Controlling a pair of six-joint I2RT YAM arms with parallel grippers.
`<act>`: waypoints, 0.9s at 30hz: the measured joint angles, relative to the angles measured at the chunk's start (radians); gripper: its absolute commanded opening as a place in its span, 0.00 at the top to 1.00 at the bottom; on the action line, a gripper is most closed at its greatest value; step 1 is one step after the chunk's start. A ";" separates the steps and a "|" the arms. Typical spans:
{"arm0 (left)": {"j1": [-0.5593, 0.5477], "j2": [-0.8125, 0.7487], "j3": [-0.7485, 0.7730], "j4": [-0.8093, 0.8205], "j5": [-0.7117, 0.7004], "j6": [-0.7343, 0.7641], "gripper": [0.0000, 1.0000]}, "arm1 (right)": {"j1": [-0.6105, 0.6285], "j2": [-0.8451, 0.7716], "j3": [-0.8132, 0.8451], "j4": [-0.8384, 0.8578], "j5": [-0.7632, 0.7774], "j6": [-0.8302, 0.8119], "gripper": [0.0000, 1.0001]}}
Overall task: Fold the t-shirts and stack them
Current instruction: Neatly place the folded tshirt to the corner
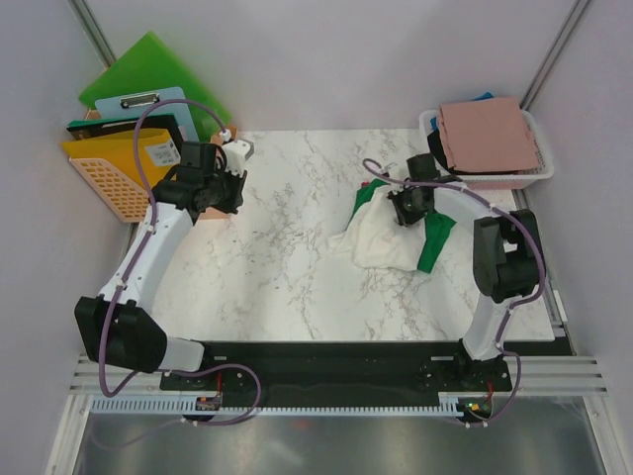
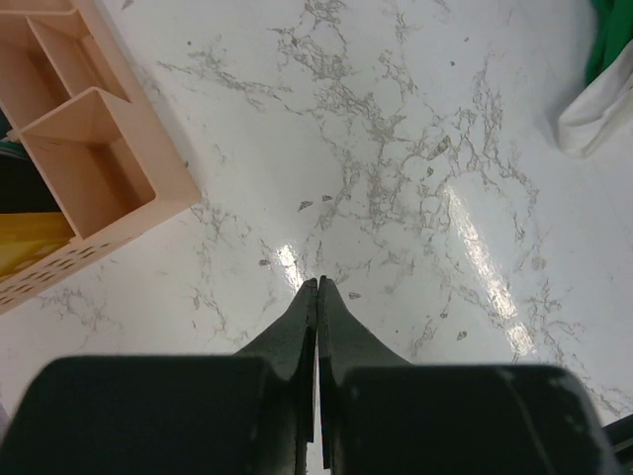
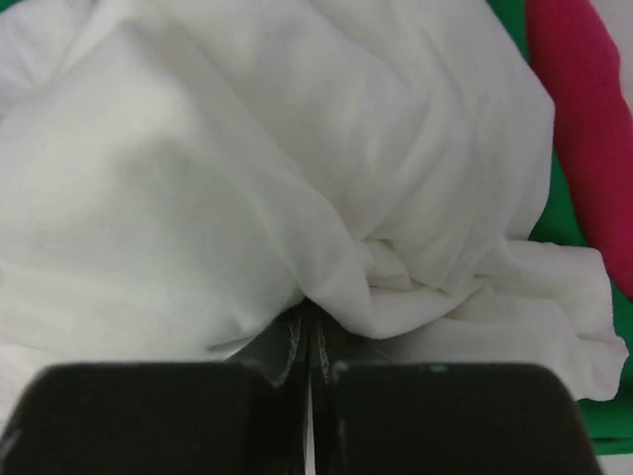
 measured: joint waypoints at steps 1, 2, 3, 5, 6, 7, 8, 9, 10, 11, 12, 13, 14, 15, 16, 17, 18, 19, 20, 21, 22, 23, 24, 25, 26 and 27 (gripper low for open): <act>0.002 -0.009 0.000 0.002 -0.003 0.000 0.98 | 0.046 -0.003 -0.006 0.016 0.016 -0.002 1.00; 0.003 -0.014 0.000 0.003 -0.008 0.000 0.98 | 0.064 -0.005 -0.012 0.031 0.027 -0.002 1.00; 0.004 -0.020 0.000 0.003 -0.011 0.000 0.98 | 0.137 -0.006 -0.018 0.046 0.034 -0.001 1.00; 0.005 -0.025 0.000 0.003 -0.017 0.000 0.98 | 0.234 -0.011 -0.031 0.073 0.032 0.005 1.00; 0.005 -0.026 0.000 0.002 -0.018 0.001 0.98 | 0.281 -0.016 -0.041 0.086 0.026 0.013 1.00; 0.005 -0.027 0.000 0.002 -0.019 0.001 0.98 | 0.325 -0.023 -0.053 0.097 0.012 0.021 1.00; 0.006 -0.029 -0.001 0.001 -0.021 0.001 0.98 | 0.357 -0.030 -0.064 0.102 -0.001 0.028 1.00; 0.006 -0.032 -0.002 0.002 -0.023 0.002 0.98 | 0.394 -0.041 -0.085 0.110 -0.024 0.041 1.00; 0.007 -0.035 -0.005 0.001 -0.025 0.003 0.98 | 0.422 -0.057 -0.110 0.122 -0.053 0.052 1.00; 0.008 -0.039 -0.009 0.001 -0.029 0.006 0.98 | 0.438 -0.071 -0.131 0.126 -0.076 0.060 1.00; 0.010 -0.043 -0.013 0.000 -0.034 0.009 0.98 | 0.451 -0.091 -0.159 0.129 -0.102 0.070 1.00; 0.011 -0.049 -0.019 0.001 -0.037 0.011 0.98 | 0.456 -0.113 -0.190 0.132 -0.124 0.077 1.00; 0.012 -0.053 -0.024 0.000 -0.039 0.012 0.98 | 0.456 -0.134 -0.215 0.129 -0.139 0.082 1.00; 0.012 -0.058 -0.031 0.001 -0.039 0.013 0.98 | 0.452 -0.151 -0.233 0.123 -0.147 0.088 1.00; 0.014 -0.061 -0.038 0.000 -0.037 0.013 0.98 | 0.447 -0.164 -0.245 0.115 -0.152 0.090 1.00; 0.014 -0.062 -0.043 0.000 -0.035 0.013 0.98 | 0.444 -0.170 -0.250 0.107 -0.154 0.093 1.00; 0.014 -0.062 -0.047 0.000 -0.034 0.013 0.98 | 0.441 -0.171 -0.250 0.102 -0.156 0.095 1.00; 0.014 -0.061 -0.050 0.000 -0.030 0.013 0.98 | 0.440 -0.171 -0.249 0.101 -0.159 0.097 1.00; 0.014 -0.057 -0.051 -0.003 -0.023 0.012 0.98 | 0.439 -0.169 -0.247 0.099 -0.159 0.098 1.00; 0.014 -0.054 -0.051 -0.001 -0.015 0.012 0.98 | 0.439 -0.166 -0.242 0.095 -0.159 0.100 1.00; 0.014 -0.049 -0.051 0.000 -0.010 0.011 0.98 | 0.439 -0.161 -0.235 0.088 -0.158 0.100 1.00; 0.014 -0.047 -0.052 0.001 -0.006 0.011 0.98 | 0.439 -0.153 -0.224 0.079 -0.158 0.101 1.00; 0.014 -0.045 -0.056 0.002 0.001 0.011 0.98 | 0.439 -0.146 -0.213 0.068 -0.158 0.104 1.00; 0.014 -0.045 -0.062 0.002 0.009 0.011 0.98 | 0.439 -0.140 -0.202 0.056 -0.158 0.106 1.00; 0.014 -0.046 -0.066 0.001 0.013 0.012 0.98 | 0.440 -0.135 -0.192 0.046 -0.154 0.108 1.00; 0.014 -0.046 -0.072 0.002 0.018 0.012 0.98 | 0.440 -0.132 -0.185 0.038 -0.153 0.108 1.00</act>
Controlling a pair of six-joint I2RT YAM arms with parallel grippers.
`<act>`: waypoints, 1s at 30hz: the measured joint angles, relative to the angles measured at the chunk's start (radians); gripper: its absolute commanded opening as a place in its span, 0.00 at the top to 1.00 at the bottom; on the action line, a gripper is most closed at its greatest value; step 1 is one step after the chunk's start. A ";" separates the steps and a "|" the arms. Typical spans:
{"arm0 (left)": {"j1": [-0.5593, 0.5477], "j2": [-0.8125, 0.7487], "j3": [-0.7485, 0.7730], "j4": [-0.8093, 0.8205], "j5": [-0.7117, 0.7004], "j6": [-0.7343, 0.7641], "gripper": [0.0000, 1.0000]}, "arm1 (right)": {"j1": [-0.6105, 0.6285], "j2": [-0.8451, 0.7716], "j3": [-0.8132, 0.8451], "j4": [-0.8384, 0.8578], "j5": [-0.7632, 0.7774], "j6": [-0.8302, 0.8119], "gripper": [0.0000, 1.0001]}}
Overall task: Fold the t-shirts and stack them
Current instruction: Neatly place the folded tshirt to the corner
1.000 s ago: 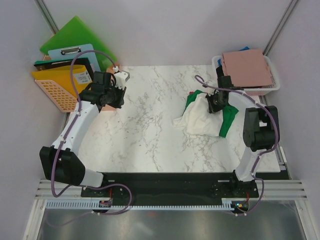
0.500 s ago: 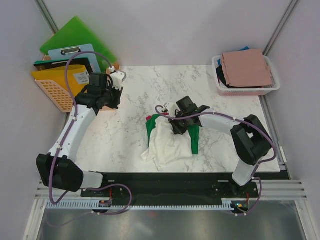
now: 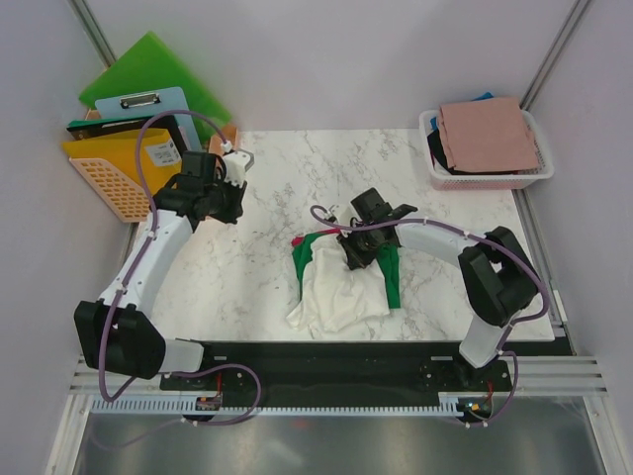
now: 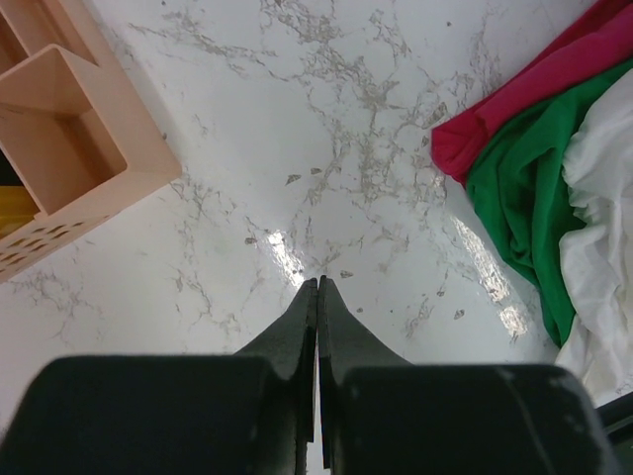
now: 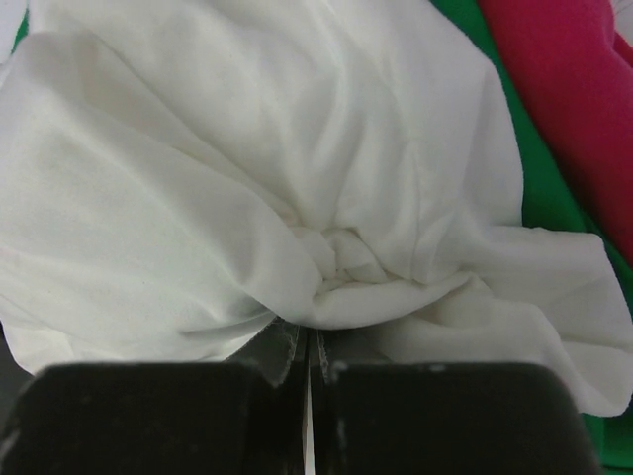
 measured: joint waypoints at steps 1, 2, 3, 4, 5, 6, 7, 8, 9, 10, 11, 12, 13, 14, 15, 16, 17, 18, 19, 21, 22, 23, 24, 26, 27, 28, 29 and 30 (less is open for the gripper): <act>0.000 0.000 -0.008 0.002 0.002 0.000 0.98 | 0.000 0.006 0.011 -0.012 0.002 0.004 1.00; 0.000 0.000 -0.017 0.002 0.004 0.000 0.98 | 0.000 0.012 0.023 -0.022 0.003 0.006 1.00; 0.000 -0.002 -0.026 0.002 0.006 0.000 0.98 | 0.000 0.019 0.034 -0.029 0.005 0.008 1.00; 0.000 -0.002 -0.037 0.001 0.011 0.000 0.98 | 0.000 0.030 0.047 -0.037 0.009 0.010 1.00; 0.000 -0.002 -0.043 0.000 0.013 0.000 0.98 | 0.000 0.040 0.058 -0.042 0.012 0.010 1.00; 0.000 -0.003 -0.051 -0.001 0.019 0.000 0.98 | 0.000 0.057 0.075 -0.047 0.014 0.013 1.00; 0.000 -0.004 -0.055 -0.001 0.019 0.000 0.98 | 0.000 0.075 0.095 -0.051 0.016 0.014 1.00; 0.000 -0.005 -0.059 -0.001 0.020 0.000 0.98 | 0.000 0.094 0.115 -0.053 0.016 0.016 1.00; 0.000 -0.006 -0.061 -0.001 0.021 0.000 0.98 | 0.000 0.113 0.136 -0.055 0.015 0.018 1.00; 0.000 -0.010 -0.063 0.000 0.021 0.000 0.98 | 0.000 0.133 0.161 -0.056 0.016 0.021 1.00; 0.000 -0.014 -0.064 -0.001 0.021 0.000 0.98 | 0.000 0.148 0.179 -0.053 0.016 0.023 1.00; 0.000 -0.021 -0.068 0.000 0.021 0.000 0.98 | 0.000 0.164 0.200 -0.048 0.016 0.025 1.00; 0.000 -0.029 -0.071 0.000 0.021 0.000 0.98 | 0.000 0.176 0.216 -0.045 0.016 0.027 1.00; 0.000 -0.039 -0.076 0.000 0.021 0.000 0.98 | 0.000 0.185 0.229 -0.036 0.017 0.029 1.00; 0.000 -0.046 -0.079 0.000 0.021 0.000 0.98 | 0.000 0.188 0.232 -0.031 0.018 0.030 1.00; 0.000 -0.054 -0.083 -0.001 0.021 0.000 0.98 | 0.000 0.188 0.233 -0.026 0.020 0.031 1.00; 0.000 -0.060 -0.085 0.000 0.021 0.000 0.98 | 0.000 0.188 0.233 -0.026 0.021 0.031 1.00; 0.000 -0.064 -0.088 0.000 0.021 0.000 0.96 | 0.000 0.184 0.233 -0.026 0.021 0.030 1.00; 0.000 -0.066 -0.090 0.000 0.021 0.001 0.93 | 0.000 0.179 0.231 -0.027 0.023 0.029 0.99; 0.000 -0.066 -0.094 0.001 0.022 0.002 0.86 | 0.000 0.154 0.229 -0.039 0.031 0.023 0.87; 0.000 -0.066 -0.097 0.001 0.022 0.002 0.84 | 0.000 0.135 0.229 -0.053 0.043 0.017 0.85; 0.000 -0.066 -0.099 0.001 0.023 0.002 0.76 | 0.000 0.104 0.229 -0.071 0.055 0.008 0.71; 0.000 -0.066 -0.101 0.002 0.023 0.003 0.70 | 0.000 0.074 0.231 -0.083 0.066 0.003 0.47; 0.000 -0.066 -0.104 0.002 0.027 0.009 0.44 | 0.000 -0.023 0.256 -0.130 0.097 -0.010 0.02; 0.000 -0.066 -0.104 0.000 0.030 0.008 0.38 | -0.001 -0.072 0.290 -0.163 0.111 -0.019 0.02; 0.000 -0.064 -0.104 -0.005 0.037 0.008 0.31 | -0.003 -0.119 0.336 -0.191 0.120 -0.035 0.02; 0.000 -0.060 -0.101 -0.016 0.055 0.006 0.29 | -0.007 -0.164 0.384 -0.211 0.122 -0.044 0.02; 0.000 -0.052 -0.098 -0.028 0.078 0.003 0.27 | -0.013 -0.212 0.418 -0.219 0.114 -0.049 0.02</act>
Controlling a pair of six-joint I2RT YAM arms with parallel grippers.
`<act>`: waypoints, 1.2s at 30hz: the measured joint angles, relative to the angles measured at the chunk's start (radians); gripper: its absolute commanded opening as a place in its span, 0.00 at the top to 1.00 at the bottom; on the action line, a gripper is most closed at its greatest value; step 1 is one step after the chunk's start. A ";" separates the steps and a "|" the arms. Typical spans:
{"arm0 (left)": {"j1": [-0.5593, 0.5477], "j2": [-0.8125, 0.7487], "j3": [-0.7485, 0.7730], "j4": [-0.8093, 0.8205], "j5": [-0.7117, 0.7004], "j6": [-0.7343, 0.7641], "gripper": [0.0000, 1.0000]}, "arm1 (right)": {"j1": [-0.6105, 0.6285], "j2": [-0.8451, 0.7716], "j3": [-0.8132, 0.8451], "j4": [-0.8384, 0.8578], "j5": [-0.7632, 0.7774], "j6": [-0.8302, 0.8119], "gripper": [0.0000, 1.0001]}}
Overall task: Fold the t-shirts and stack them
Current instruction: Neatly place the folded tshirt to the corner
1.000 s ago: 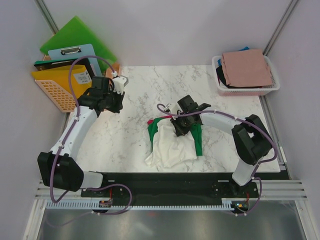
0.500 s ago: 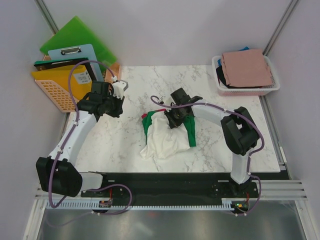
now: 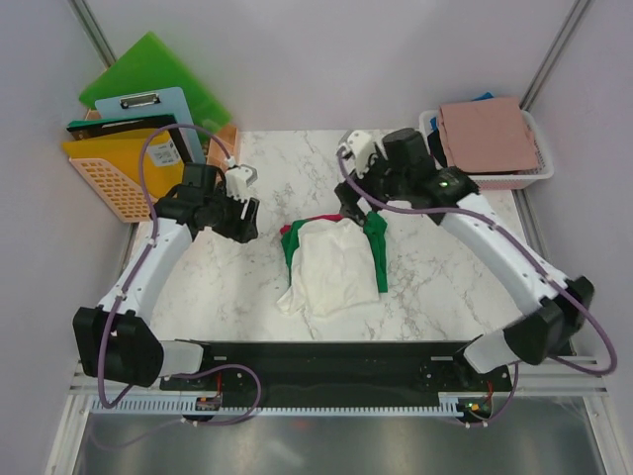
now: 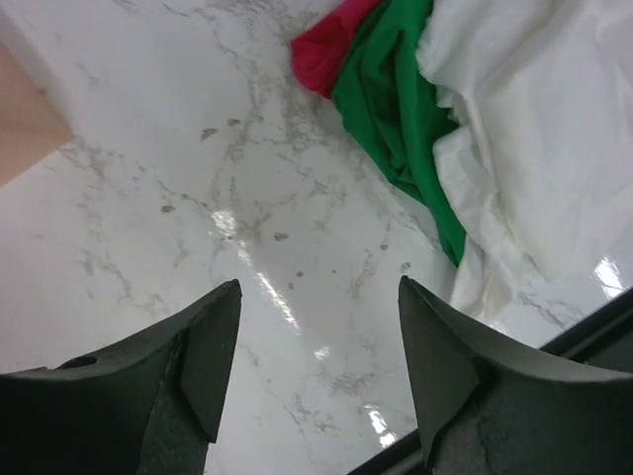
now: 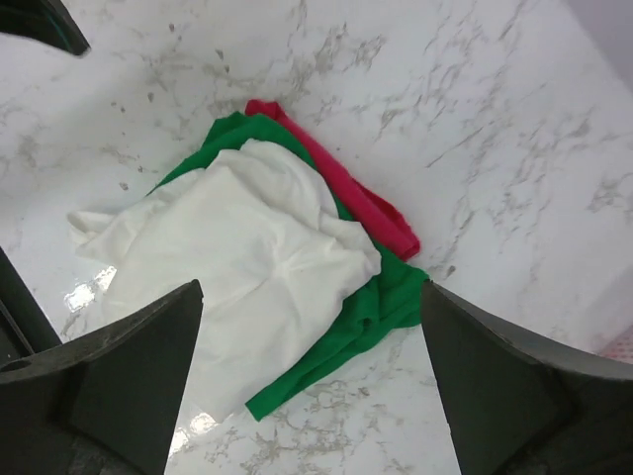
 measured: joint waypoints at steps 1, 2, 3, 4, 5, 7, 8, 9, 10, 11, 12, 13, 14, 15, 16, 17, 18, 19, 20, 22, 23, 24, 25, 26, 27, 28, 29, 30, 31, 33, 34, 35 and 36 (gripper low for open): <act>0.001 0.011 0.002 -0.018 0.036 -0.002 0.22 | -0.008 -0.054 0.015 -0.004 -0.015 -0.003 0.02; 0.002 0.024 0.002 -0.038 0.086 -0.002 0.22 | -0.021 -0.111 0.009 -0.009 -0.027 -0.007 0.02; 0.003 0.043 0.000 -0.060 0.151 -0.004 0.21 | -0.035 -0.157 -0.015 -0.006 -0.037 -0.009 0.02; 0.003 0.065 -0.002 -0.080 0.214 -0.004 0.20 | -0.056 -0.201 -0.054 -0.016 -0.055 -0.010 0.02; 0.003 0.087 -0.005 -0.095 0.267 -0.003 0.20 | -0.082 -0.240 -0.100 -0.031 -0.076 -0.013 0.02; 0.003 0.162 -0.007 -0.132 0.376 -0.003 0.20 | -0.153 -0.261 -0.192 -0.055 -0.137 -0.015 0.02; 0.003 0.205 -0.006 -0.147 0.423 -0.002 0.19 | -0.195 -0.236 -0.231 -0.069 -0.175 -0.014 0.02; 0.003 0.251 -0.006 -0.158 0.467 -0.002 0.19 | -0.230 -0.209 -0.259 -0.084 -0.208 -0.014 0.02; 0.003 0.302 -0.005 -0.174 0.510 0.001 0.16 | -0.261 -0.159 -0.283 -0.096 -0.243 -0.016 0.02; 0.003 0.337 -0.002 -0.186 0.543 0.005 0.15 | -0.293 -0.097 -0.305 -0.112 -0.282 -0.018 0.02; 0.003 0.377 0.002 -0.199 0.579 0.010 0.15 | -0.314 -0.045 -0.320 -0.130 -0.309 -0.022 0.02; 0.003 0.410 0.005 -0.210 0.606 0.013 0.15 | -0.325 -0.011 -0.330 -0.141 -0.327 -0.027 0.02; 0.003 0.436 0.012 -0.221 0.629 0.018 0.15 | -0.333 0.018 -0.340 -0.152 -0.347 -0.038 0.02; 0.003 0.457 0.021 -0.229 0.646 0.022 0.15 | -0.337 0.044 -0.346 -0.165 -0.370 -0.052 0.02; 0.003 0.474 0.033 -0.232 0.657 0.026 0.14 | -0.344 0.058 -0.348 -0.174 -0.395 -0.066 0.02; 0.003 0.484 0.044 -0.232 0.667 0.027 0.14 | -0.355 0.069 -0.348 -0.181 -0.428 -0.081 0.02; 0.003 0.499 0.061 -0.234 0.679 0.029 0.14 | -0.368 0.079 -0.346 -0.186 -0.458 -0.092 0.02; 0.003 0.512 0.078 -0.234 0.685 0.031 0.14 | -0.394 0.097 -0.342 -0.194 -0.492 -0.108 0.02; 0.003 0.528 0.095 -0.232 0.695 0.032 0.14 | -0.428 0.122 -0.333 -0.204 -0.521 -0.125 0.02; 0.003 0.557 0.114 -0.223 0.703 0.036 0.14 | -0.498 0.186 -0.315 -0.218 -0.568 -0.157 0.02; 0.003 0.568 0.115 -0.219 0.704 0.037 0.14 | -0.520 0.212 -0.312 -0.221 -0.577 -0.167 0.02; 0.004 0.578 0.115 -0.217 0.704 0.037 0.14 | -0.546 0.243 -0.311 -0.228 -0.587 -0.181 0.02; 0.004 0.586 0.115 -0.216 0.704 0.037 0.14 | -0.563 0.274 -0.311 -0.237 -0.593 -0.193 0.02; 0.004 0.598 0.115 -0.211 0.703 0.037 0.14 | -0.570 0.317 -0.311 -0.249 -0.606 -0.208 0.02; 0.004 0.607 0.115 -0.206 0.703 0.037 0.14 | -0.570 0.333 -0.311 -0.253 -0.612 -0.212 0.02; 0.004 0.620 0.115 -0.200 0.703 0.037 0.14 | -0.567 0.361 -0.311 -0.260 -0.628 -0.220 0.02; 0.004 0.630 0.115 -0.194 0.703 0.036 0.14 | -0.562 0.388 -0.309 -0.267 -0.642 -0.229 0.02; 0.004 0.639 0.115 -0.187 0.703 0.035 0.14 | -0.557 0.418 -0.302 -0.279 -0.657 -0.239 0.02; 0.004 0.646 0.115 -0.182 0.702 0.035 0.14 | -0.554 0.446 -0.295 -0.285 -0.671 -0.247 0.02; 0.004 0.660 0.115 -0.167 0.695 0.035 0.14 | -0.546 0.488 -0.277 -0.315 -0.716 -0.254 0.02; 0.004 0.667 0.117 -0.165 0.692 0.034 0.14 | -0.544 0.504 -0.267 -0.325 -0.735 -0.261 0.02; 0.004 0.673 0.119 -0.162 0.689 0.034 0.15 | -0.543 0.518 -0.257 -0.334 -0.754 -0.266 0.02; 0.004 0.682 0.121 -0.156 0.683 0.034 0.15 | -0.542 0.537 -0.245 -0.347 -0.774 -0.277 0.02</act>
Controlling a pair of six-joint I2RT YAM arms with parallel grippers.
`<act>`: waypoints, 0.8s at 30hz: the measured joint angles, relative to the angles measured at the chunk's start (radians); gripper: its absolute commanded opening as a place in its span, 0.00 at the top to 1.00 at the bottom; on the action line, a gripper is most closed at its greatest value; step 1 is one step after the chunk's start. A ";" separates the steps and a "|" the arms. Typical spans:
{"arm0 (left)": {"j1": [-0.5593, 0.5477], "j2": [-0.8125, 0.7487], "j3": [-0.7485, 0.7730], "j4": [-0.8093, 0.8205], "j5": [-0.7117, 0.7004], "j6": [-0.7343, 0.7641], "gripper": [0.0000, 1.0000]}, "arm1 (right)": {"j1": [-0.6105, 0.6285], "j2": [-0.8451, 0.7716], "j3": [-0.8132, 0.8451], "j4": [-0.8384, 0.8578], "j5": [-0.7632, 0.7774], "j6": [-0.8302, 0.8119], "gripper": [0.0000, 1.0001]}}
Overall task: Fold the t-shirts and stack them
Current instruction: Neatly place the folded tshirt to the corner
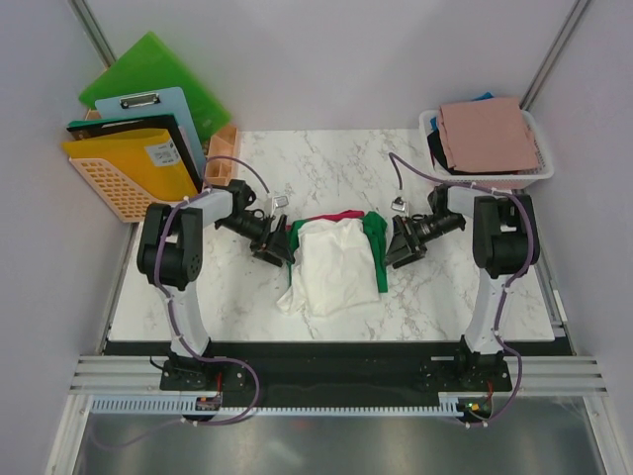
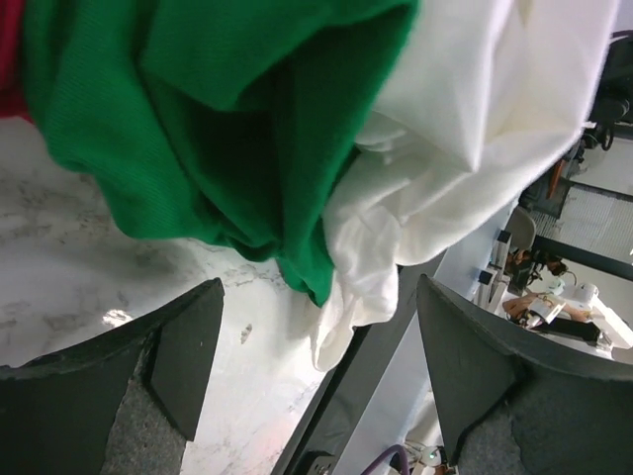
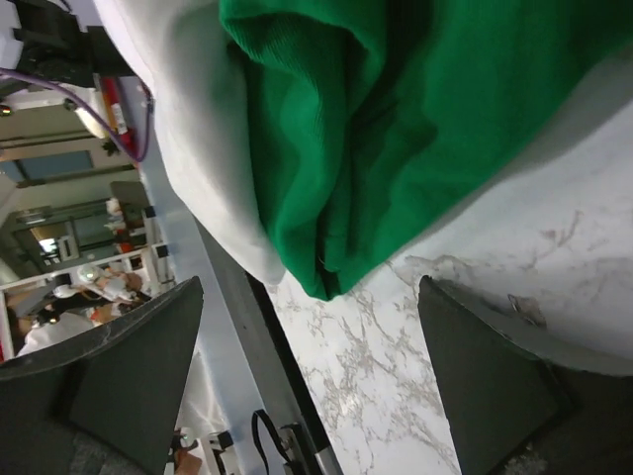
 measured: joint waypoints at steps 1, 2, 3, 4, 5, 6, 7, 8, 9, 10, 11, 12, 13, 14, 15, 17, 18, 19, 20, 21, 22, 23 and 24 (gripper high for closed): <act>0.000 0.010 0.003 0.005 -0.005 0.000 0.15 | 0.001 0.014 0.008 -0.011 -0.015 -0.007 0.02; 0.000 0.022 0.008 0.007 -0.005 -0.002 0.16 | 0.001 0.038 0.022 -0.034 -0.038 -0.023 0.02; 0.000 0.034 0.011 0.010 -0.006 -0.004 0.16 | 0.002 0.063 0.035 -0.056 -0.063 -0.036 0.02; 0.000 0.041 0.015 0.011 -0.006 -0.006 0.16 | 0.001 0.090 0.047 -0.081 -0.092 -0.051 0.02; 0.000 0.051 0.019 0.011 -0.006 -0.008 0.16 | 0.001 0.115 0.058 -0.108 -0.115 -0.066 0.02; 0.000 0.061 0.024 0.012 -0.005 -0.011 0.16 | 0.003 0.138 0.067 -0.134 -0.141 -0.080 0.02; 0.000 0.066 0.027 0.012 -0.005 -0.012 0.18 | 0.007 0.156 0.072 -0.156 -0.161 -0.092 0.02; 0.000 0.071 0.033 0.011 -0.001 -0.016 0.20 | 0.012 0.171 0.077 -0.182 -0.174 -0.104 0.02; 0.000 0.075 0.038 0.012 0.002 -0.019 0.21 | 0.020 0.181 0.083 -0.203 -0.180 -0.114 0.02; 0.000 0.078 0.045 0.011 0.011 -0.019 0.21 | 0.027 0.185 0.086 -0.214 -0.180 -0.122 0.02; 0.000 0.082 0.053 0.011 0.019 -0.019 0.21 | 0.037 0.190 0.092 -0.226 -0.180 -0.135 0.02; 0.000 0.085 0.060 0.011 0.025 -0.019 0.24 | 0.048 0.193 0.098 -0.235 -0.180 -0.145 0.02; 0.000 0.087 0.064 0.011 0.032 -0.019 0.32 | 0.059 0.196 0.103 -0.243 -0.180 -0.155 0.02; 0.000 0.087 0.065 0.010 0.041 -0.021 0.37 | 0.069 0.196 0.106 -0.248 -0.179 -0.164 0.02; 0.000 0.087 0.065 0.008 0.047 -0.021 0.46 | 0.077 0.196 0.108 -0.249 -0.178 -0.172 0.05; 0.000 0.087 0.066 0.007 0.053 -0.023 0.55 | 0.089 0.196 0.110 -0.250 -0.175 -0.187 0.21; 0.000 0.087 0.066 0.006 0.056 -0.023 0.59 | 0.096 0.197 0.110 -0.242 -0.168 -0.197 0.33; 0.000 0.087 0.067 0.006 0.062 -0.023 0.68 | 0.100 0.198 0.110 -0.238 -0.164 -0.206 0.54; 0.000 0.087 0.067 0.005 0.069 -0.024 0.72 | 0.103 0.198 0.110 -0.234 -0.158 -0.213 0.60; 0.000 0.087 0.067 0.004 0.071 -0.022 0.77 | 0.107 0.198 0.111 -0.230 -0.153 -0.217 0.63; 0.000 0.087 0.067 0.003 0.074 -0.022 0.82 | 0.109 0.198 0.111 -0.228 -0.149 -0.220 0.65; 0.000 0.087 0.067 0.002 0.076 -0.021 0.90 | 0.111 0.198 0.111 -0.226 -0.147 -0.223 0.71; 0.000 0.087 0.068 0.000 0.078 -0.020 0.98 | 0.112 0.198 0.111 -0.224 -0.145 -0.226 0.82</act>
